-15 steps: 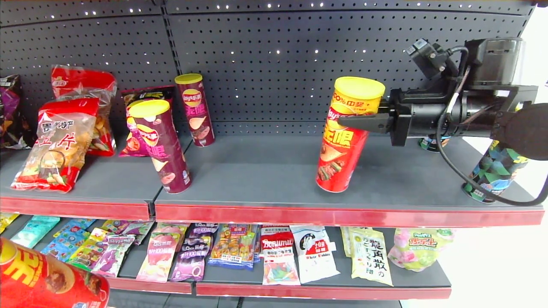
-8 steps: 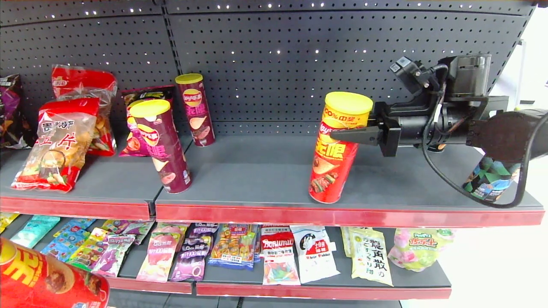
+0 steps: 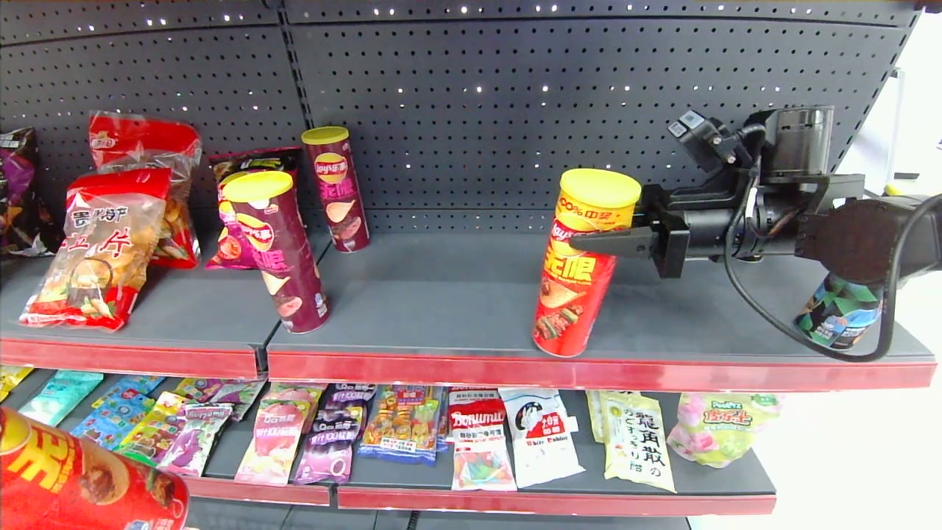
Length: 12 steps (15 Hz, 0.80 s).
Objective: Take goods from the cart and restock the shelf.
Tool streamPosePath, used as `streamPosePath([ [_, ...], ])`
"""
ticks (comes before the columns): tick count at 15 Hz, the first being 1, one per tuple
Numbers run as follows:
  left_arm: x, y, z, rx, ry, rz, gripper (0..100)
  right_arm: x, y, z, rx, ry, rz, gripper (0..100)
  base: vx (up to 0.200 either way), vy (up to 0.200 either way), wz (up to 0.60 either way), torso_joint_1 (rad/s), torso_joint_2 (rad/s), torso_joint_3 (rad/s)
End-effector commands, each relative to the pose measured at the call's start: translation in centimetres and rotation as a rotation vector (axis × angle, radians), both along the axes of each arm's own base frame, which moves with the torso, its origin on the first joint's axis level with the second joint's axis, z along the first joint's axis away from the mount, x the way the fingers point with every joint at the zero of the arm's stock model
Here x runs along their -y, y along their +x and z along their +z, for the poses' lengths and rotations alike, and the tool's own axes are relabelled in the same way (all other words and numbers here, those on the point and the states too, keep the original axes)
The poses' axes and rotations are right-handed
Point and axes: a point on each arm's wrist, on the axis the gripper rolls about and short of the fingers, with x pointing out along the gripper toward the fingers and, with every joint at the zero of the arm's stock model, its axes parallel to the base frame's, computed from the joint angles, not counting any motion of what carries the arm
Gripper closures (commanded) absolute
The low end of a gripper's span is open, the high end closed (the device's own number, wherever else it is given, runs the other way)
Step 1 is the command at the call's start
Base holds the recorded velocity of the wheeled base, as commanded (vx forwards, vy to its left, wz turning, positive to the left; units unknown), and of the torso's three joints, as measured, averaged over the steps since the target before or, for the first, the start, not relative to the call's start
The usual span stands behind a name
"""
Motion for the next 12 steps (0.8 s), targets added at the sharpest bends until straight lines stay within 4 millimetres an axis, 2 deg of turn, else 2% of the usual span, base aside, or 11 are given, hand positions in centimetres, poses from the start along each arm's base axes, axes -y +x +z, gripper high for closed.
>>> streamPosePath([
  [1, 0.0, 0.0, 0.0, -0.002, 0.001, 0.001, 100, 0.1, -0.1, -0.1, -0.004, 0.001, 0.007, 100, 0.0, 0.0, 0.0, 0.0, 0.0, 0.0],
  [12, 0.0, 0.0, 0.2, 0.007, 0.001, 0.002, 100, 0.5, 0.4, -1.7, -0.005, -0.017, 0.014, 100, 0.0, 0.0, 0.0, 0.0, 0.0, 0.0],
])
